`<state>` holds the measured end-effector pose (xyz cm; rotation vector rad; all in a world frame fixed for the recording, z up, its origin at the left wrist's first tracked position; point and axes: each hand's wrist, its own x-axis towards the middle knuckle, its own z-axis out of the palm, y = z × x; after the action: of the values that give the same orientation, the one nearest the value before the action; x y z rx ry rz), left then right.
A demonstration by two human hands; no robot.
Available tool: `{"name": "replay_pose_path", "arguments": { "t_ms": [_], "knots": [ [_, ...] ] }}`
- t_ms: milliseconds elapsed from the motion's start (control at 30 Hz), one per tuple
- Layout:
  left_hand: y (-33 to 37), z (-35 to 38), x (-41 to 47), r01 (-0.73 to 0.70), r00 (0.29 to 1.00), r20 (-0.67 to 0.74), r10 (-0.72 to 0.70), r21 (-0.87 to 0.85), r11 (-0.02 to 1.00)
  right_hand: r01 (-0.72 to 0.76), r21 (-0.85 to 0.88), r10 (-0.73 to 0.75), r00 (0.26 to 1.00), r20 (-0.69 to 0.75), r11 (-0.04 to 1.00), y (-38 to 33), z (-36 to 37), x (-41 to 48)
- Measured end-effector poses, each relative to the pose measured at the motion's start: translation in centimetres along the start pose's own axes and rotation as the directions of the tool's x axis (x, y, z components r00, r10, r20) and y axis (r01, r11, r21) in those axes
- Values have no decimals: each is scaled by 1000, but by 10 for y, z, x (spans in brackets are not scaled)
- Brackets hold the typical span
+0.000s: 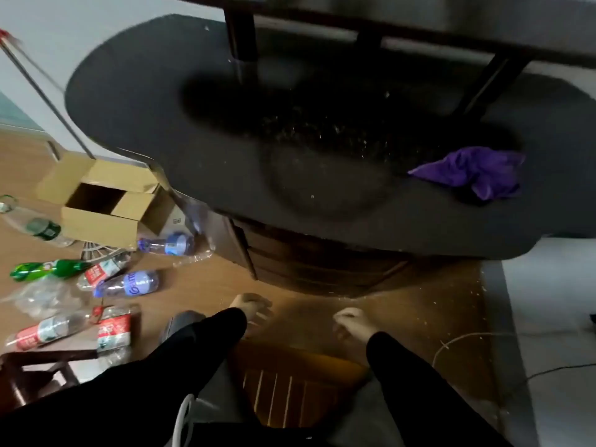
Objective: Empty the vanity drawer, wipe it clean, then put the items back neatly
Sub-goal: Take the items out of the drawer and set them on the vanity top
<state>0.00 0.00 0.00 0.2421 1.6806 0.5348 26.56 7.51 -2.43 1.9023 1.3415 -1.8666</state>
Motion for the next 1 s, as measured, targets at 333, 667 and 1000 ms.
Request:
{"name": "replay_pose_path", "arguments": {
  "t_ms": [333,667,1000],
  "knots": [
    [-6,34,168,-66,982,111,153,-558,827,174,690,-165,983,-80,702,-5,4,142],
    [-7,37,182,63,923,215,319,-902,426,93,987,-145,983,-112,-132,-20,17,136],
    [-2,35,172,51,931,183,316,-921,385,136,988,-117,983,-143,-68,-17,29,129]
  ]
}}
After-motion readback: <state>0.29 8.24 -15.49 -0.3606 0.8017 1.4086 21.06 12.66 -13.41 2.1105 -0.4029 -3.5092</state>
